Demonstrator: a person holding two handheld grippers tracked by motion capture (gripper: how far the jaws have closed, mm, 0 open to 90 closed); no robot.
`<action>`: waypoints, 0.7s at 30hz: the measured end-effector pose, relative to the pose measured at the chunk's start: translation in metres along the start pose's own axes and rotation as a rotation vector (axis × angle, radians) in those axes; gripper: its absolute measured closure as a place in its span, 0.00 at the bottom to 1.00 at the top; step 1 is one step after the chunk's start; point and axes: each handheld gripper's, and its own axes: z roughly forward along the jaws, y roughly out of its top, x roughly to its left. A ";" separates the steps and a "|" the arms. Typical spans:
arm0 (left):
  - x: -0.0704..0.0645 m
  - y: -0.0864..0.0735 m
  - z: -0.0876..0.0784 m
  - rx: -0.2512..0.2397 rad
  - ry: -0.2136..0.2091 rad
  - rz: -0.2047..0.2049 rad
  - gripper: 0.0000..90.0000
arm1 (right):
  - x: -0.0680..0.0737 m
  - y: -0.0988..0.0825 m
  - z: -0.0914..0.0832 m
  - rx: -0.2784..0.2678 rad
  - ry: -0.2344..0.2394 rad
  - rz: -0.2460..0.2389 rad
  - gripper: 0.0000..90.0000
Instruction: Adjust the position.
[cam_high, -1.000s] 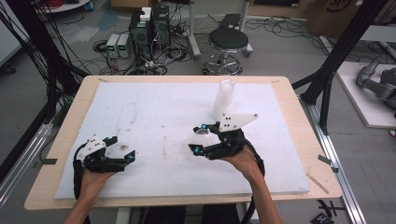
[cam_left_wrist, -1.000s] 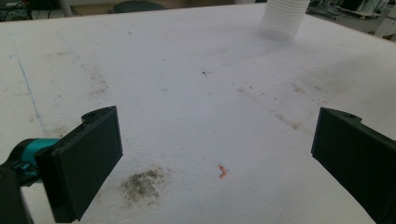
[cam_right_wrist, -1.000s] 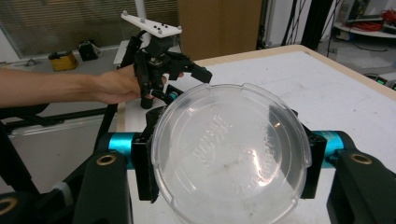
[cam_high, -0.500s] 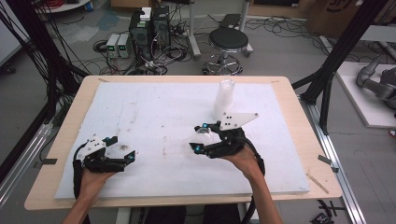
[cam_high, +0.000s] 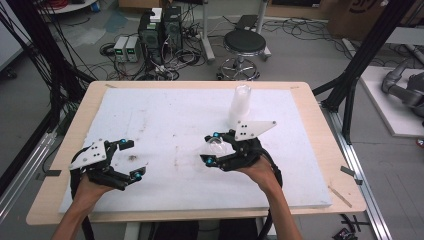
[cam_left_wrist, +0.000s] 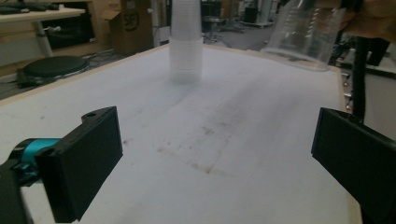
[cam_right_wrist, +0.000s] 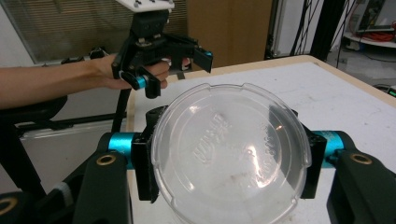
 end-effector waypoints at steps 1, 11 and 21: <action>0.000 0.003 0.002 -0.003 -0.016 0.009 0.02 | 0.000 0.000 0.000 -0.002 0.001 -0.001 0.45; -0.010 0.027 0.052 -0.014 -0.198 0.032 0.02 | 0.004 0.002 0.000 -0.030 0.028 -0.003 0.45; -0.031 0.046 0.101 -0.044 -0.340 0.064 0.02 | 0.003 0.002 -0.003 -0.073 0.059 0.013 0.45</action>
